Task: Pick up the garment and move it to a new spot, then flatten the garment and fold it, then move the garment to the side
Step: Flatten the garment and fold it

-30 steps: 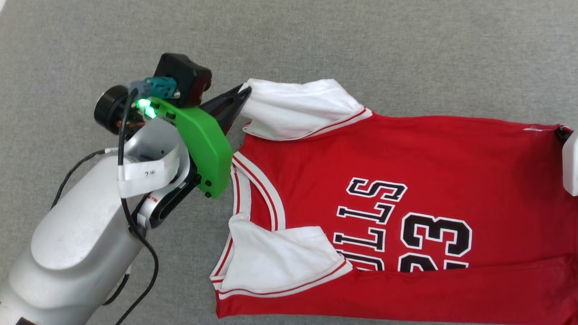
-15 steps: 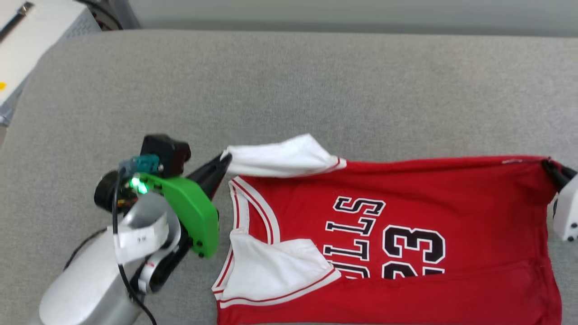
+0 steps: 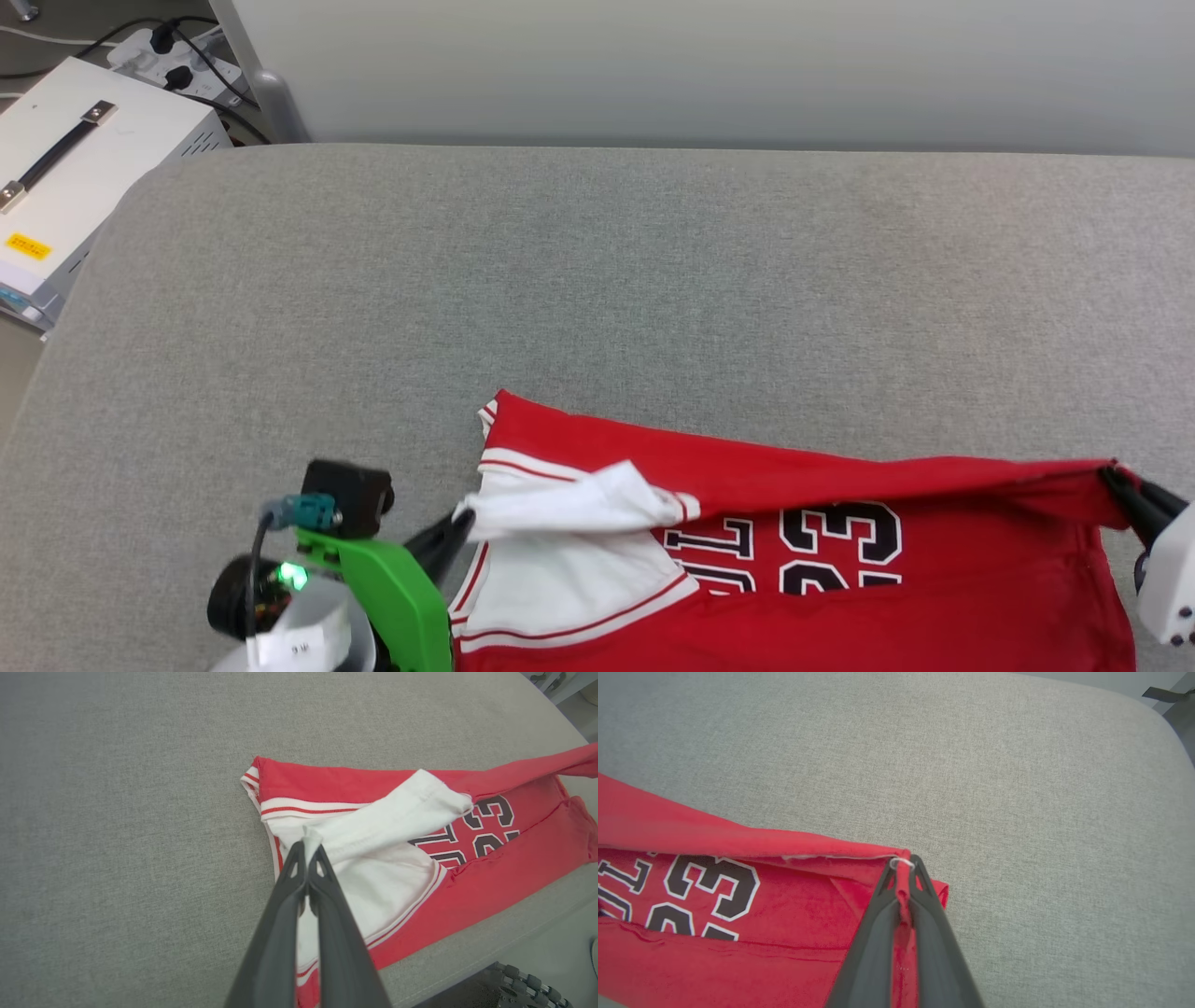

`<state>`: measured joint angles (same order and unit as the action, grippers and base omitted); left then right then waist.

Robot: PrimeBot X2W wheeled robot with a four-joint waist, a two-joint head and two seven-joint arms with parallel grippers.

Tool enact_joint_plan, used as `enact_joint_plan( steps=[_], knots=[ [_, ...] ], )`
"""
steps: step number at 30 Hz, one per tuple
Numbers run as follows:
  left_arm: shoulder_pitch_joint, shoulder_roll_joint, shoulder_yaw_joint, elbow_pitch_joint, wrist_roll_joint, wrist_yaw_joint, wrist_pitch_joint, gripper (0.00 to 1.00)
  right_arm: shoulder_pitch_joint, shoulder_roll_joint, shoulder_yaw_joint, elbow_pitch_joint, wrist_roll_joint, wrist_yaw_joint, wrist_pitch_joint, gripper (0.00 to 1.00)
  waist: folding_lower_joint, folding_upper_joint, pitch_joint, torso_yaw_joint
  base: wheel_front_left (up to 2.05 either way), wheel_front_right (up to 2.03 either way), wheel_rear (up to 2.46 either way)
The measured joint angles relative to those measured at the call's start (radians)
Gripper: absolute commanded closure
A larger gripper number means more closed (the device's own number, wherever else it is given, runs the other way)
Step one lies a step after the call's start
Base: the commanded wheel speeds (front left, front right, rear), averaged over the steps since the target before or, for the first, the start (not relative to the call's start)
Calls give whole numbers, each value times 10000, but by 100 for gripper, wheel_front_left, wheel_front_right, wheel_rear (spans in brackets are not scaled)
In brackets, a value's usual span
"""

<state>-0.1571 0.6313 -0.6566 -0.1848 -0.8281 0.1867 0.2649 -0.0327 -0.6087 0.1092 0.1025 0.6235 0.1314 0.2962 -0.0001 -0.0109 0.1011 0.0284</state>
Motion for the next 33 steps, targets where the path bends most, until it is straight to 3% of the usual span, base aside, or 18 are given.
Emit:
enact_joint_plan(
  steps=[13,15,16,17,18,26,33],
  knots=[
    [789,-132,-631,688,-274,15,182,100,1018,-476,619,161,318,0,267,100,0,0,74,-55,0,0,0],
    [789,-167,-717,888,-272,-67,217,100,1019,-518,807,267,326,0,265,82,0,0,99,-70,0,0,0],
    [789,-188,-748,972,-272,-79,219,71,1019,-529,859,309,334,0,257,58,0,0,105,-76,0,0,0],
    [789,-226,-767,1072,-272,-98,217,43,1019,-543,920,384,337,0,251,9,0,0,108,-81,0,0,0],
    [788,-265,-779,1152,-270,-134,198,0,1018,-562,984,474,341,0,255,0,0,0,106,-83,0,0,0],
    [779,-368,-803,1423,-86,-150,-219,0,1010,-414,1005,428,1028,0,408,0,0,0,-90,-89,0,0,0],
    [704,-393,-408,834,531,67,-1425,0,1001,-75,2,-965,1336,0,951,0,0,0,-481,-133,0,0,0]
  ],
)
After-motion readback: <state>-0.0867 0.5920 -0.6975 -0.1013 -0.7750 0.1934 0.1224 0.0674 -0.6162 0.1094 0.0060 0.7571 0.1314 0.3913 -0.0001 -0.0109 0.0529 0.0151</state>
